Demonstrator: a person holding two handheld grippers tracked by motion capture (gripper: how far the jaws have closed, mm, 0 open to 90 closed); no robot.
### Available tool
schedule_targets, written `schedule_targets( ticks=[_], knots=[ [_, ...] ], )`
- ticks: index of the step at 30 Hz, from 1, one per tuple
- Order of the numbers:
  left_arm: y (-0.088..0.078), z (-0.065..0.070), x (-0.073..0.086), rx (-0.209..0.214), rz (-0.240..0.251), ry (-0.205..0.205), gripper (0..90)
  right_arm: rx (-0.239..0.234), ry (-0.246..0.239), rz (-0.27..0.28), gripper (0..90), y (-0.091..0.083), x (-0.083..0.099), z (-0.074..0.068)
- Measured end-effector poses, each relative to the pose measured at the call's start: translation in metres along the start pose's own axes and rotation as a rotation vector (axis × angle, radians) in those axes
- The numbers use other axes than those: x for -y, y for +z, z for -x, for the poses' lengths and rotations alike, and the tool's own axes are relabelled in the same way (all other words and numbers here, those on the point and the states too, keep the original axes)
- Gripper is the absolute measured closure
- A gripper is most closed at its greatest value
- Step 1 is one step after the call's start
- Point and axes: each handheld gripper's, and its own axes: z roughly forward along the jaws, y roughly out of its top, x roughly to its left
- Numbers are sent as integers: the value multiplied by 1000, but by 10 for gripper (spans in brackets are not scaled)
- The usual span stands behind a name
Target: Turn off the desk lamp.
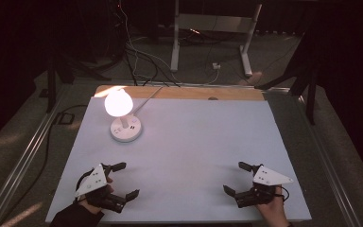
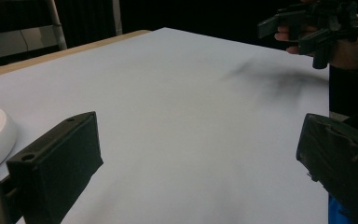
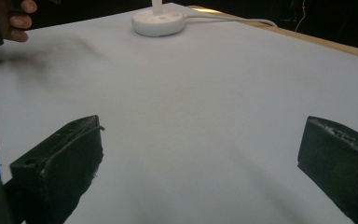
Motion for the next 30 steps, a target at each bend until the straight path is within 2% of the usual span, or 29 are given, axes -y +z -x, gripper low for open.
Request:
schedule_targets(
  ticks=[9, 12, 21, 27, 30],
  knots=[
    [2, 1, 1, 10, -17, 8, 6, 1, -8, -10, 0, 1, 0, -1],
    [3, 2, 1, 17, -28, 22, 6, 0, -7, -10, 0, 1, 0, -1],
    [4, 5, 0, 48, -38, 19, 6, 1, -3, 2, 0, 0, -1, -2],
    [6, 9, -7, 80, -46, 30, 6, 6, 4, 16, 0, -1, -2, -2],
    [5, 9, -12, 95, -31, 16, 5, 6, 7, 21, 0, -2, -2, -2]
  ],
)
